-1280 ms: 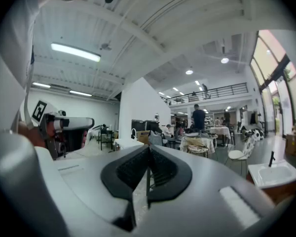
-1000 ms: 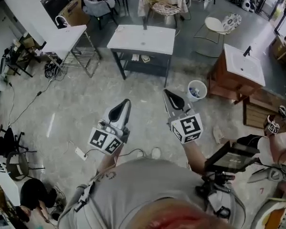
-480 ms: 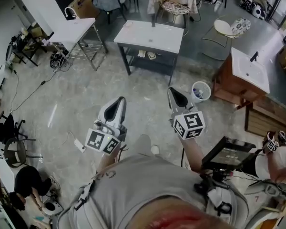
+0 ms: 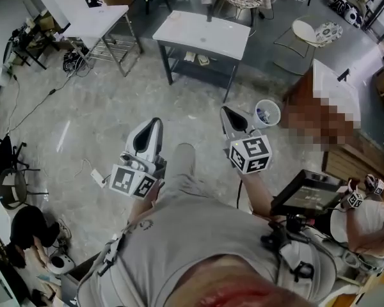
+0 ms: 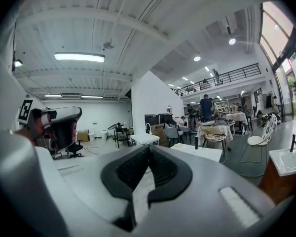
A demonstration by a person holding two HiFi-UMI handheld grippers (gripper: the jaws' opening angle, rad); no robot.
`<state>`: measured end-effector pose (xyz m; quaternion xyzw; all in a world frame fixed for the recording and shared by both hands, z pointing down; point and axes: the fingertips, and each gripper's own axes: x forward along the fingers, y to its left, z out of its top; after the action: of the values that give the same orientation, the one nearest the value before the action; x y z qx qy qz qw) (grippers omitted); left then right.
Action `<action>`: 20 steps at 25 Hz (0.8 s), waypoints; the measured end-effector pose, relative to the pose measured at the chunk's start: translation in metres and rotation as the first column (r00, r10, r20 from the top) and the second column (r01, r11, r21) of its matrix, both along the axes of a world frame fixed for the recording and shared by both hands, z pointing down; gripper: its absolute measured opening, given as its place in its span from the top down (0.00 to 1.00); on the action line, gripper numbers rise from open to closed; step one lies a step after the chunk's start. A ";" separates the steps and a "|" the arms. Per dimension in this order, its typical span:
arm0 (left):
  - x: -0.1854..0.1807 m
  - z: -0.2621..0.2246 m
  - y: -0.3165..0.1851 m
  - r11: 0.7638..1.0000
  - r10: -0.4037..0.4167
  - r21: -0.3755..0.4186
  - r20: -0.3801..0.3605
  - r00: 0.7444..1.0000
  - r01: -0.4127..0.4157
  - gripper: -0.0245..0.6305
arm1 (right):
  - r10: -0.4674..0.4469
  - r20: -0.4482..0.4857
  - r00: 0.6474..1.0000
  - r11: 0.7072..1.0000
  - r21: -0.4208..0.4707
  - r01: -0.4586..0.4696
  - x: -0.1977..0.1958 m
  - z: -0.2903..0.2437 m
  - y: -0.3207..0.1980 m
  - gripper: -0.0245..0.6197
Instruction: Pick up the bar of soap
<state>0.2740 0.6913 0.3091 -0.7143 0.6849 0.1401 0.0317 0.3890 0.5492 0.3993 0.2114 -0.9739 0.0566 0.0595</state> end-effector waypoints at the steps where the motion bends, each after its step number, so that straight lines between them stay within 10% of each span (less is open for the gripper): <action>1: -0.001 0.001 0.001 1.000 -0.008 0.003 -0.005 1.000 0.008 0.97 | -0.006 -0.003 1.000 1.000 0.002 0.006 -0.001 0.001 0.000 0.96; 20: -0.046 0.014 -0.059 0.998 0.039 0.041 -0.003 0.999 -0.038 0.97 | 0.032 -0.047 0.998 0.999 -0.012 -0.032 -0.038 0.023 -0.048 0.96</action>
<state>0.2278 0.6318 0.3227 -0.7263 0.6682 0.1559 0.0422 0.3506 0.5009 0.4225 0.2279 -0.9684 0.0586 0.0825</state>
